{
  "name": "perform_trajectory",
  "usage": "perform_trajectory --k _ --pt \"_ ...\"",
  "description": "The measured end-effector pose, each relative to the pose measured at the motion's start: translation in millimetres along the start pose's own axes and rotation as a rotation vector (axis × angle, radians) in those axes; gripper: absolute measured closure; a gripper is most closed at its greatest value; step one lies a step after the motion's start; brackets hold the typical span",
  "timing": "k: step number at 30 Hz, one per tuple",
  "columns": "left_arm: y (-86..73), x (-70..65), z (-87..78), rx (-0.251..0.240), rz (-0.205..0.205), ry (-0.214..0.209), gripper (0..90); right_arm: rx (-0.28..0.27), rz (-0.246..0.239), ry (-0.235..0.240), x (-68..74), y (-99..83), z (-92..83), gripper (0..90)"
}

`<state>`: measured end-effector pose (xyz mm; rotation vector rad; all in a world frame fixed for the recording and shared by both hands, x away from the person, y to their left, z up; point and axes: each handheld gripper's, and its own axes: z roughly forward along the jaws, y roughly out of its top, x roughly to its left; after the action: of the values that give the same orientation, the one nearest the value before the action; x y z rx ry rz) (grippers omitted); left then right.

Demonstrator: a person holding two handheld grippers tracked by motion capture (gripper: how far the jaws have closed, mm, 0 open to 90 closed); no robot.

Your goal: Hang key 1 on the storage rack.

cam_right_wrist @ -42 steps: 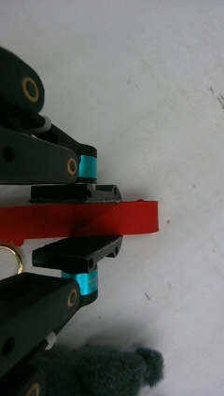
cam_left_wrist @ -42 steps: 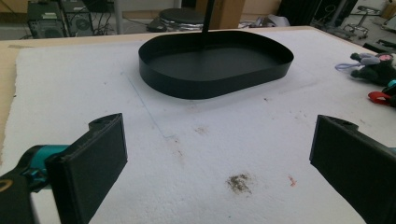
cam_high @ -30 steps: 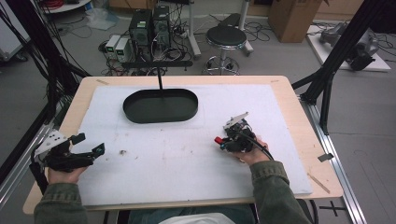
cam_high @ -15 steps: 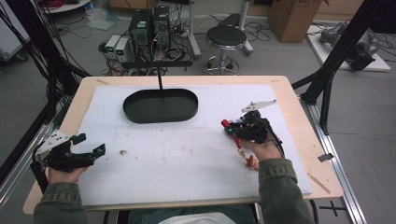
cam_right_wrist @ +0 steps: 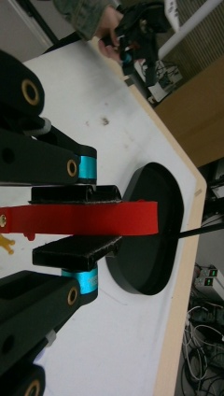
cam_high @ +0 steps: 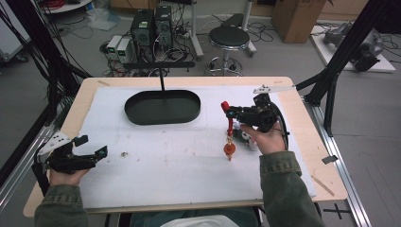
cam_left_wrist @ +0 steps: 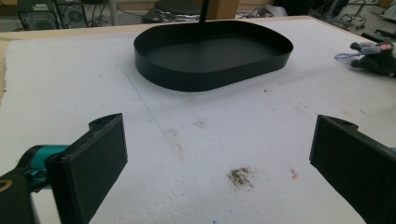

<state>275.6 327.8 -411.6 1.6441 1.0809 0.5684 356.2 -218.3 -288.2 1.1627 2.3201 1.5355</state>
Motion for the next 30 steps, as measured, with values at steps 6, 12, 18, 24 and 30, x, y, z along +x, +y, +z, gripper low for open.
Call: perform_trajectory --k 6,12,18,24,30 --pt "-0.1 0.3 0.2 -0.003 0.001 -0.010 6.1 -0.031 0.013 0.034 5.4 22.8 5.4 74.5" --pt "-0.3 1.3 0.4 -0.004 -0.005 -0.012 6.1 -0.032 0.030 0.022 9.4 44.9 19.4 74.5" --pt "0.3 0.4 -0.8 -0.014 -0.010 -0.021 6.1 -0.004 0.053 0.005 12.7 67.2 33.0 74.5" --pt "0.7 0.0 -0.7 -0.015 -0.012 -0.025 6.1 0.016 0.050 0.005 14.6 77.7 48.0 74.5" --pt "0.7 0.2 -0.8 -0.016 -0.011 -0.027 6.1 0.032 0.039 -0.008 12.9 89.7 63.2 74.5"
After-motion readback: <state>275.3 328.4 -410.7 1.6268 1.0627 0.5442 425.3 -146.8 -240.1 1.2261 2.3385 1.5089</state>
